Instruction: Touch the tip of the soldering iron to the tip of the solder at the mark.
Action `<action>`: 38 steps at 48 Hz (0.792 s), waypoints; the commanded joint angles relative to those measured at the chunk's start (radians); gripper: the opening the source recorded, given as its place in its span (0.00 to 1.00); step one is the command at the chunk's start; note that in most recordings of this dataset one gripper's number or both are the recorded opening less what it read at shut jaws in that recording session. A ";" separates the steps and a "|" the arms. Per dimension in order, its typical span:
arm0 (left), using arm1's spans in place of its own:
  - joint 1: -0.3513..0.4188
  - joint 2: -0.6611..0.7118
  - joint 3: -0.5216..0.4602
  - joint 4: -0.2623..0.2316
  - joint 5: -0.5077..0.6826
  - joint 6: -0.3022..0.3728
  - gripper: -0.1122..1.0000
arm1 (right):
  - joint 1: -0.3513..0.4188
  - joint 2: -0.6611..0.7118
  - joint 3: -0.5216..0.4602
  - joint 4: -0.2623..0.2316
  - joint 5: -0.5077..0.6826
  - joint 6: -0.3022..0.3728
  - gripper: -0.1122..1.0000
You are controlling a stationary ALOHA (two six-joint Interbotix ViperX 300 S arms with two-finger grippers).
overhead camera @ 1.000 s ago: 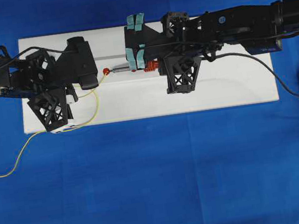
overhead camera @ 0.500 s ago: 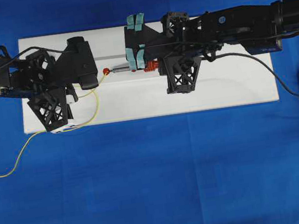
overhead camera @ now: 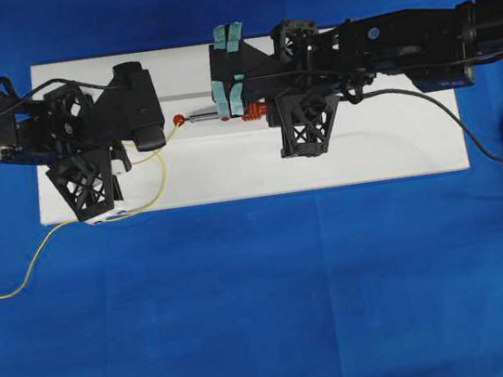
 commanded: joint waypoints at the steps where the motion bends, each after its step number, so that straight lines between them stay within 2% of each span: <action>1: 0.000 -0.023 -0.009 -0.002 0.000 0.002 0.12 | 0.000 -0.012 -0.020 -0.002 -0.005 0.002 0.16; 14: -0.006 -0.164 0.000 -0.002 0.067 0.005 0.12 | 0.002 -0.014 -0.018 -0.002 -0.005 0.002 0.16; 22: -0.006 -0.270 0.048 -0.002 0.078 0.000 0.12 | 0.002 -0.014 -0.018 -0.002 -0.008 0.002 0.16; 31: -0.008 -0.305 0.080 -0.002 0.071 -0.006 0.12 | 0.002 -0.015 -0.020 -0.003 -0.009 0.002 0.16; 38: -0.008 -0.305 0.080 -0.002 0.067 -0.006 0.12 | -0.002 -0.057 -0.002 -0.029 -0.009 0.011 0.16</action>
